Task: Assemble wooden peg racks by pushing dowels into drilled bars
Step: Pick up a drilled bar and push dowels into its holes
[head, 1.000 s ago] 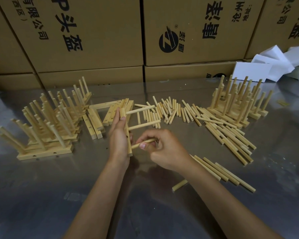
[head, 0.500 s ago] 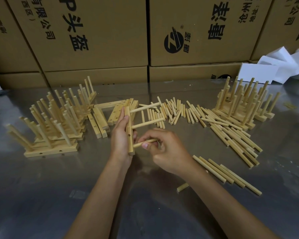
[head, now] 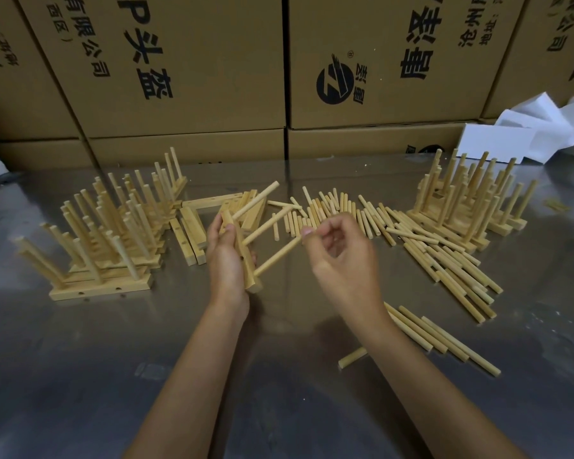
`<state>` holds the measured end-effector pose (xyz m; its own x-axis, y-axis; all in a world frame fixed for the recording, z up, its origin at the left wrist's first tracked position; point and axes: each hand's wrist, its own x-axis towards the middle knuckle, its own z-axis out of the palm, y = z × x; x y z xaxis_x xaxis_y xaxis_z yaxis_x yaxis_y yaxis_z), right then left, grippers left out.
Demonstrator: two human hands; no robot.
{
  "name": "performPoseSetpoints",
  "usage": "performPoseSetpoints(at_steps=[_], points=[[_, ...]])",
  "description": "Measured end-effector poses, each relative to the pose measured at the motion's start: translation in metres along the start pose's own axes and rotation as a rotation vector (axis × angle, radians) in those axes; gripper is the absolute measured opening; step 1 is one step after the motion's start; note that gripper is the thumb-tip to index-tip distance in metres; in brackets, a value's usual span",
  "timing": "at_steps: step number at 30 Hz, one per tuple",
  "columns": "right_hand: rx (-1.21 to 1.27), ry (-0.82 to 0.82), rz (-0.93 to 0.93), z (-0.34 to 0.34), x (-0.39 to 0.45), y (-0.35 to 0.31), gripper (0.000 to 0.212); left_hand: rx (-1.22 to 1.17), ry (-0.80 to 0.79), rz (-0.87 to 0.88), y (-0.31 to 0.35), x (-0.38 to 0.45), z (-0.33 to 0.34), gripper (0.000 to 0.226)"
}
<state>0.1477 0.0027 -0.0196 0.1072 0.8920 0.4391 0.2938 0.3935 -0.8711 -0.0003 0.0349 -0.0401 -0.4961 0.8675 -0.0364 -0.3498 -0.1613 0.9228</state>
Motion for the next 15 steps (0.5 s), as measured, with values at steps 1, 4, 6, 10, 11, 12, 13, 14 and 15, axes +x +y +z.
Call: performPoseSetpoints(at_steps=[1, 4, 6, 10, 11, 12, 13, 14, 15], points=[[-0.022, -0.099, 0.106, 0.000, 0.000, 0.002, 0.029, -0.009, 0.016, 0.006, 0.000, 0.000, 0.000, 0.037], [-0.069, -0.423, 0.287, 0.013, -0.008, 0.006, 0.044, -0.015, 0.022, 0.003, -0.004, -0.001, 0.002, 0.036], [-0.040, -0.381, 0.284, 0.022, -0.012, 0.009, 0.033, -0.022, -0.017, -0.001, -0.007, -0.002, 0.003, 0.036], [-0.038, -0.200, 0.252, 0.013, -0.001, 0.013, 0.021, -0.133, -0.080, -0.005, -0.008, 0.001, -0.001, 0.032], [-0.020, -0.182, 0.235, 0.008, 0.002, 0.012, 0.020, -0.122, -0.093, -0.011, -0.008, 0.002, -0.003, 0.032], [-0.013, -0.175, 0.204, 0.004, 0.004, 0.009, 0.019, -0.091, -0.100, -0.027, -0.010, 0.005, -0.005, 0.033], [-0.022, -0.186, 0.158, 0.000, 0.006, 0.006, 0.017, -0.020, -0.106, -0.028, -0.012, 0.005, -0.005, 0.034], [-0.039, -0.215, 0.106, -0.003, 0.006, 0.001, 0.016, 0.089, -0.115, -0.006, -0.015, 0.005, -0.004, 0.036], [-0.057, -0.264, 0.051, -0.004, 0.006, -0.005, 0.014, 0.152, -0.123, 0.008, -0.018, 0.002, -0.002, 0.035]])
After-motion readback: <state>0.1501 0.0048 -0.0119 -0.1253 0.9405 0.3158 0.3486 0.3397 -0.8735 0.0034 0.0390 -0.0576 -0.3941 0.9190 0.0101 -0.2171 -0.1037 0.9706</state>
